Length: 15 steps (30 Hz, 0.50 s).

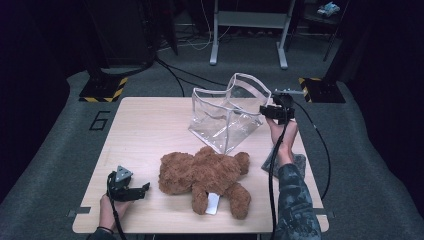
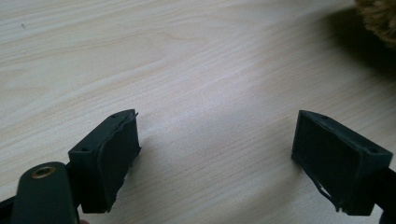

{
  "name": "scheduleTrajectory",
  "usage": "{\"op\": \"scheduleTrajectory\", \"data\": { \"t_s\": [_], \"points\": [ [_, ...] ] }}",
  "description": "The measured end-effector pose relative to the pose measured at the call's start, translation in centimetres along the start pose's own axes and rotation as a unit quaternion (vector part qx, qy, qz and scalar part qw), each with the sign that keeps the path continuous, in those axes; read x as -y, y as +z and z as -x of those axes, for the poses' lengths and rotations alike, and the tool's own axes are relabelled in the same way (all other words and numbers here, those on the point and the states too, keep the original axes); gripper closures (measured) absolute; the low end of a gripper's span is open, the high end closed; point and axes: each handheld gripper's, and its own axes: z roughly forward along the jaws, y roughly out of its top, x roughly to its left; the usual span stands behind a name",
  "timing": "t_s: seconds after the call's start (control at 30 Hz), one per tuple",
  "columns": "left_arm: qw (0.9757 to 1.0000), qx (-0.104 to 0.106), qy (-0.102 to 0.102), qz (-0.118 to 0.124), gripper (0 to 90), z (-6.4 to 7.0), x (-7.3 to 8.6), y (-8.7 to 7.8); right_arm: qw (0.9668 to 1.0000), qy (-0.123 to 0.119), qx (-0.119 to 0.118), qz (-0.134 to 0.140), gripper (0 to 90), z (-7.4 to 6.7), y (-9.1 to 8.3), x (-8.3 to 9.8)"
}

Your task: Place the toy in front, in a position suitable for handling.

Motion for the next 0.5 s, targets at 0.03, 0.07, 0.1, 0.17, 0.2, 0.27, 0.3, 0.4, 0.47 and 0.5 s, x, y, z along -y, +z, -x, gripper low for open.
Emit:
{"op": "scheduleTrajectory", "data": {
  "t_s": [0.03, 0.07, 0.1, 0.17, 0.2, 0.27, 0.3, 0.4, 0.47, 0.5],
  "points": [
    [1.0000, -0.001, 0.000, 0.001, 14.3, 0.0, 0.0, 0.0, 1.0000, -0.001, 0.000, -0.002, 74.3, -0.2, 0.1, 0.1],
    [1.0000, 0.001, 0.001, -0.001, 14.3, 0.0, 0.0, 0.0, 1.0000, 0.001, -0.003, 0.001, 77.7, -0.4, 0.1, 0.2],
    [1.0000, -0.001, 0.000, 0.001, 14.3, 0.0, 0.0, 0.0, 1.0000, 0.005, -0.006, 0.001, 83.9, -0.7, 0.2, 0.4],
    [1.0000, -0.001, 0.001, 0.001, 14.3, 0.0, 0.0, 0.0, 1.0000, 0.004, -0.003, 0.000, 87.3, -1.0, 0.3, 0.4],
    [1.0000, -0.001, 0.000, 0.001, 14.3, 0.0, 0.0, 0.0, 1.0000, 0.004, -0.003, 0.000, 87.3, -1.0, 0.3, 0.4],
    [1.0000, -0.001, 0.001, 0.001, 14.3, 0.0, 0.0, 0.0, 1.0000, 0.002, -0.002, 0.001, 88.1, -1.3, 0.4, 0.5],
    [1.0000, 0.001, 0.001, 0.000, 14.3, 0.0, 0.0, 0.0, 1.0000, 0.001, -0.001, 0.000, 88.2, -1.5, 0.4, 0.5],
    [1.0000, 0.001, 0.001, -0.001, 14.3, 0.0, 0.0, 0.0, 0.9998, 0.006, -0.018, 0.000, 88.3, -2.4, 0.5, 0.6],
    [1.0000, -0.001, 0.001, 0.001, 14.3, 0.0, 0.0, 0.0, 0.9998, 0.004, -0.020, -0.001, 88.3, -2.7, 0.6, 0.6],
    [1.0000, 0.001, 0.002, -0.001, 14.3, 0.0, 0.0, 0.0, 0.9997, 0.001, -0.023, -0.001, 88.3, -3.1, 0.6, 0.6]
  ]
}}
